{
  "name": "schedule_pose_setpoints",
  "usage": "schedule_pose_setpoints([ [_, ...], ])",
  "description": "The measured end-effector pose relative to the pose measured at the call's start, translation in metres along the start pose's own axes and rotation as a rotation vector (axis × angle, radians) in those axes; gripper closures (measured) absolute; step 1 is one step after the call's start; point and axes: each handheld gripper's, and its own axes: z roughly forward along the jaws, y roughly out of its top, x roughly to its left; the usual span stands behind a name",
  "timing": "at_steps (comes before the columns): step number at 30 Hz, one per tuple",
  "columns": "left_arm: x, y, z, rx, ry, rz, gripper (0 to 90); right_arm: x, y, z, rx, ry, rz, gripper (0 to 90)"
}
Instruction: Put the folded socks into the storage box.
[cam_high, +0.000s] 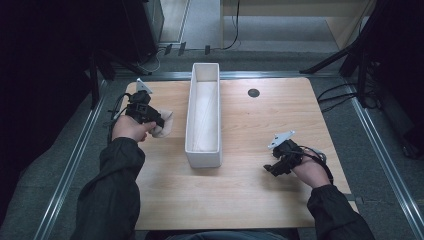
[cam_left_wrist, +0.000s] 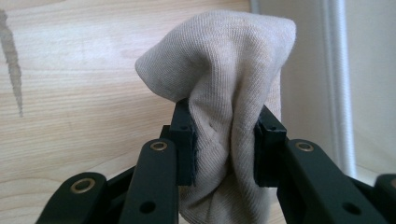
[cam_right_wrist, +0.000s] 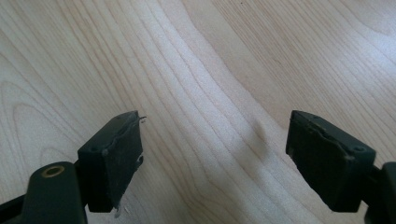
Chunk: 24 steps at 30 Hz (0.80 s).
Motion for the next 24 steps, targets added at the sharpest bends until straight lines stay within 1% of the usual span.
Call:
schedule_pose_setpoints([
  [5, -0.011, 0.004, -0.002, -0.012, -0.007, 0.017, 66.9, -0.001, 0.0, 0.0, -0.002, -0.002, 0.002, 18.7],
  [10, -0.022, 0.007, -0.004, -0.009, -0.021, 0.035, 66.9, 0.0, -0.001, -0.001, -0.002, -0.001, 0.007, 18.8],
  [11, -0.024, 0.007, -0.003, -0.002, -0.025, 0.038, 66.9, 0.0, -0.001, -0.001, -0.002, -0.001, 0.008, 18.8],
  [12, -0.025, 0.008, -0.003, -0.001, -0.037, 0.037, 66.9, 0.0, -0.001, -0.001, -0.001, 0.001, 0.01, 18.8],
  [13, -0.028, 0.009, -0.004, 0.008, -0.064, 0.046, 66.8, 0.0, -0.001, -0.001, -0.002, 0.001, 0.006, 18.8],
  [14, -0.031, 0.009, -0.004, 0.012, -0.079, 0.051, 66.8, 0.0, -0.001, -0.001, -0.003, 0.0, 0.005, 18.8],
  [16, -0.036, 0.011, -0.005, 0.018, -0.1, 0.057, 66.8, 0.0, -0.001, -0.001, -0.005, -0.002, 0.002, 18.8],
  [19, -0.046, 0.014, -0.007, 0.019, -0.088, 0.081, 66.6, -0.001, -0.001, -0.001, -0.006, -0.008, 0.004, 18.8],
  [20, -0.048, 0.015, -0.007, 0.016, -0.084, 0.08, 66.6, -0.001, 0.0, -0.001, -0.005, -0.006, 0.006, 18.7],
  [22, -0.054, 0.017, -0.008, 0.013, -0.075, 0.09, 66.5, 0.0, 0.0, -0.001, -0.007, -0.004, 0.008, 18.8],
  [24, -0.058, 0.018, -0.007, 0.013, -0.071, 0.095, 66.4, 0.0, 0.0, 0.0, -0.006, -0.005, 0.001, 18.8],
])
